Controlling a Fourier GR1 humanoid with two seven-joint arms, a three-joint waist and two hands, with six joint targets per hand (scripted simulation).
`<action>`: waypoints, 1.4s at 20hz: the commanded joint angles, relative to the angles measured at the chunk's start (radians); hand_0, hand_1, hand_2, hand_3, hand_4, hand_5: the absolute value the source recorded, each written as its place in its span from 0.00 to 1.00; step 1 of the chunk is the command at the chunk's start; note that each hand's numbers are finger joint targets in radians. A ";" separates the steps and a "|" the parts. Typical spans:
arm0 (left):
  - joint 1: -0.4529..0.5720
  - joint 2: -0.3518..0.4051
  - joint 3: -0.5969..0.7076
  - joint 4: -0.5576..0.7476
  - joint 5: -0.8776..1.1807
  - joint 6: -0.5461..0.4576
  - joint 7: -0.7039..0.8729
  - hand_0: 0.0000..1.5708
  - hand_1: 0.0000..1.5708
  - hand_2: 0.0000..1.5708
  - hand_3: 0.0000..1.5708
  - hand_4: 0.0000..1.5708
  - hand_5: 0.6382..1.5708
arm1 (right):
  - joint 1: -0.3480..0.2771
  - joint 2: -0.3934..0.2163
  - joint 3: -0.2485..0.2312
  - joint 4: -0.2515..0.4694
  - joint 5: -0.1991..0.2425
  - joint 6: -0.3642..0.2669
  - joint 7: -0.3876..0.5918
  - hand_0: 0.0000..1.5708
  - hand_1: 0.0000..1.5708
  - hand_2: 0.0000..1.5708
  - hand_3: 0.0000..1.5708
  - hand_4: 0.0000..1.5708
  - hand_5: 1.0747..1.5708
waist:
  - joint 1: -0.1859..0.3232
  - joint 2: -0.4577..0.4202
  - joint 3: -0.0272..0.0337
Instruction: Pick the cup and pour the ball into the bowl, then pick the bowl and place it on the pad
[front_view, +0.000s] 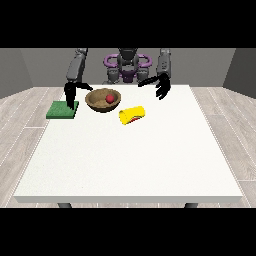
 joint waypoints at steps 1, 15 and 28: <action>-0.020 0.025 0.026 0.006 0.058 -0.059 0.006 0.00 0.00 0.00 0.00 0.00 0.95 | 0.047 0.017 0.016 0.028 0.009 0.021 -0.045 0.00 0.00 0.00 0.00 0.00 0.94 | -0.009 -0.017 0.0017; -0.046 0.021 -0.049 -0.116 0.060 -0.108 0.095 0.00 0.00 0.00 0.00 0.00 0.99 | 0.073 0.040 -0.027 0.188 -0.007 0.018 -0.187 0.00 0.00 0.00 0.00 0.07 0.91 | 0.110 0.029 0.0026; 0.009 0.058 -0.037 -0.107 0.076 -0.126 0.090 0.00 0.00 0.00 0.00 0.00 0.99 | -0.026 0.128 -0.019 0.152 -0.038 -0.096 -0.052 0.00 0.00 0.00 0.00 0.24 0.96 | 0.094 -0.048 0.0018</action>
